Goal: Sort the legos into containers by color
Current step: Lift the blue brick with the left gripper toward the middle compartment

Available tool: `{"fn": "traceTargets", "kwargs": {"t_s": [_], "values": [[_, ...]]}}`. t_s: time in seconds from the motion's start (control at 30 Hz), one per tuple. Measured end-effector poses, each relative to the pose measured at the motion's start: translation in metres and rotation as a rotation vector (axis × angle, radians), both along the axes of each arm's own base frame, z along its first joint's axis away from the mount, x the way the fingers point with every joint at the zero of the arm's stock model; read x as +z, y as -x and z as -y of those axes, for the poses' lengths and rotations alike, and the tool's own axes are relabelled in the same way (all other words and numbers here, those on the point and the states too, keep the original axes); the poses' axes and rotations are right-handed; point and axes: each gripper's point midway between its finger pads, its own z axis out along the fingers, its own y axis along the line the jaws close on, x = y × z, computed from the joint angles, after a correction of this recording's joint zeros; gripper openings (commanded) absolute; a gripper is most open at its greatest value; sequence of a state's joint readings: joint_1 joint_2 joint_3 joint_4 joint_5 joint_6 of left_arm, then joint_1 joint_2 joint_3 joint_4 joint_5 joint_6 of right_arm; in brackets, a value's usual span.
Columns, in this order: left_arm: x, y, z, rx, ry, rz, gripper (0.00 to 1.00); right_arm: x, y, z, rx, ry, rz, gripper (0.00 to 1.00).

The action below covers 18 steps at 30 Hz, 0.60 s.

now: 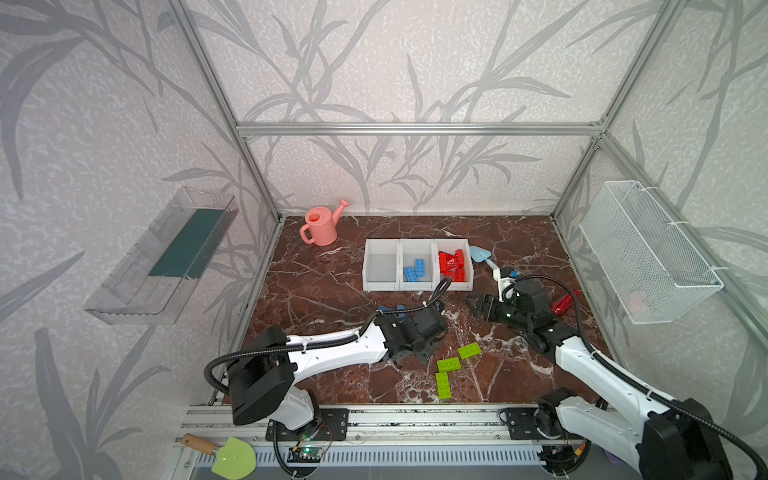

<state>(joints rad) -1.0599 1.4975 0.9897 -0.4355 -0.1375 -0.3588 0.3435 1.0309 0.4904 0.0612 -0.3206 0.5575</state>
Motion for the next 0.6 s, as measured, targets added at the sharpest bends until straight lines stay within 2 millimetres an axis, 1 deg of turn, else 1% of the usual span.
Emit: {"fn": "traceTargets", "kwargs": {"t_s": [0.17, 0.3, 0.4, 0.5, 0.6], "values": [[0.028, -0.038, -0.005, 0.081, 0.062, 0.036, 0.34, 0.0, 0.0, -0.001, 0.002, -0.01, 0.001, 0.81], [0.051, -0.073, -0.014, 0.154, 0.121, 0.059, 0.34, -0.003, 0.002, -0.002, 0.004, -0.018, -0.007, 0.81], [0.068, -0.103, -0.012, 0.194, 0.162, 0.074, 0.33, -0.005, 0.003, -0.002, 0.009, -0.022, -0.014, 0.81], [0.071, -0.128, -0.008, 0.222, 0.174, 0.071, 0.33, -0.006, 0.003, -0.003, 0.009, -0.021, -0.019, 0.81], [0.061, -0.149, -0.006, 0.249, 0.162, 0.048, 0.33, -0.006, 0.003, -0.003, 0.009, -0.022, -0.018, 0.81]]}}
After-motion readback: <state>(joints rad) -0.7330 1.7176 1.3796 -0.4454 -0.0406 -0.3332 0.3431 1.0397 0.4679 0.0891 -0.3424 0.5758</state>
